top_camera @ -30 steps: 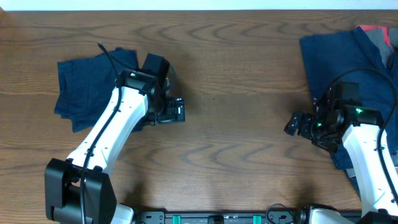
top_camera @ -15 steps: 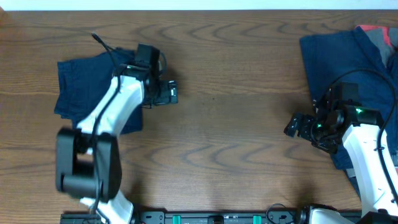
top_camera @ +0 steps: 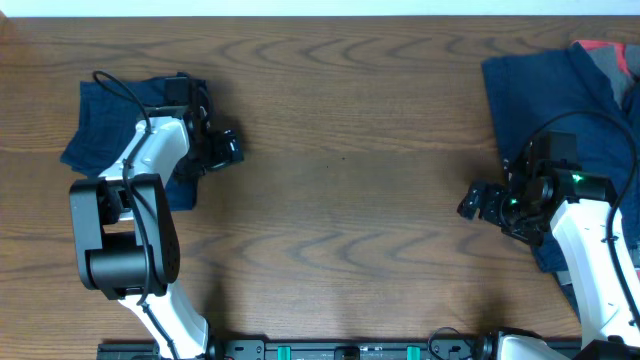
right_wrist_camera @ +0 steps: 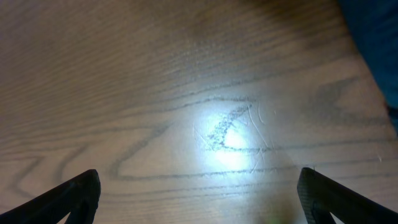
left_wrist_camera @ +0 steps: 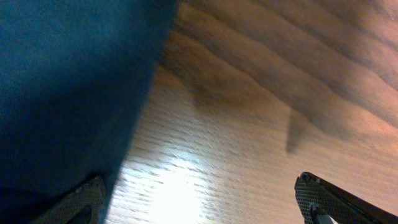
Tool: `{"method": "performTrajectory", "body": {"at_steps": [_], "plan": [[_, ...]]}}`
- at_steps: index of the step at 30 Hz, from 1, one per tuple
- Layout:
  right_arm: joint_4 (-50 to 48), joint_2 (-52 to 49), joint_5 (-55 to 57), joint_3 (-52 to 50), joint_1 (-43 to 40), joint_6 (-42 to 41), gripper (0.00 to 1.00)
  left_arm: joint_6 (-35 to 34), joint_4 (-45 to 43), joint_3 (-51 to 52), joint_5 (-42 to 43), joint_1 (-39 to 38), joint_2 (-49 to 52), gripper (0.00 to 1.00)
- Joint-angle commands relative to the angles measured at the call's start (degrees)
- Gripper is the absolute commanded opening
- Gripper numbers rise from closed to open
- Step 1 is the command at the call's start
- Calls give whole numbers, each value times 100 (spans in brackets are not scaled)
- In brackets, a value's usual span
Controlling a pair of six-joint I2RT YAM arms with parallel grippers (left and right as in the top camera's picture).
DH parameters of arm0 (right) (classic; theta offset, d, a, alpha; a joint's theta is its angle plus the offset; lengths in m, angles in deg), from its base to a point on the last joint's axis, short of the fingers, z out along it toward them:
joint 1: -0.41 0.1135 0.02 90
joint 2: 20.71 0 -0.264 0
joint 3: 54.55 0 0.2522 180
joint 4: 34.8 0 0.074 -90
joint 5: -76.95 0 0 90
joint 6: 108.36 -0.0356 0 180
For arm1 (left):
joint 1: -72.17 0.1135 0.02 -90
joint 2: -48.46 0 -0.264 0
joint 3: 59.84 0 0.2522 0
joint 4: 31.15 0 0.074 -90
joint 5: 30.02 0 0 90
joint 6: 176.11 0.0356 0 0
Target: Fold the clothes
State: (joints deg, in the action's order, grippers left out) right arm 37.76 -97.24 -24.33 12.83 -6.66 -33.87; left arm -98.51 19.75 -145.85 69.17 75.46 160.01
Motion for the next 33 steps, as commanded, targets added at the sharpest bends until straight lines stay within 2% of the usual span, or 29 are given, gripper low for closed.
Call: {"method": "performTrajectory", "body": {"at_steps": [1, 6, 14, 18, 21, 25, 29, 30, 33], "plan": [[-118, 66, 57, 70, -48, 103, 99, 221, 140, -63, 498, -168, -208, 99], [-282, 66, 48, 70, -48, 98, 99, 348, 496, -63, 470, -654, -885, 98], [538, 166, -37, 48, -44, 72, 99, 212, 2441, -44, 247, -1506, -2385, 98], [522, 673, -166, -109, -42, 83, 99, -28, 2907, 216, -28, -1729, -3119, 98], [238, 1421, -162, -407, -39, 81, 99, -374, 2761, 651, -337, -1869, -3947, 98], [-380, 2861, -72, -999, -35, 83, 99, -833, 2048, 1591, -1128, -2155, -5440, 98], [-782, 4465, 415, -1484, -35, 103, 99, -846, 1097, 2669, -1408, -2402, -6894, 100], [-898, 4854, 533, -1602, -37, 87, 99, -848, 901, 2903, -1421, -2428, -7180, 98], [-1185, 5657, 590, -1851, -37, 55, 99, -848, 570, 3427, -1464, -2424, -7882, 98]]}}
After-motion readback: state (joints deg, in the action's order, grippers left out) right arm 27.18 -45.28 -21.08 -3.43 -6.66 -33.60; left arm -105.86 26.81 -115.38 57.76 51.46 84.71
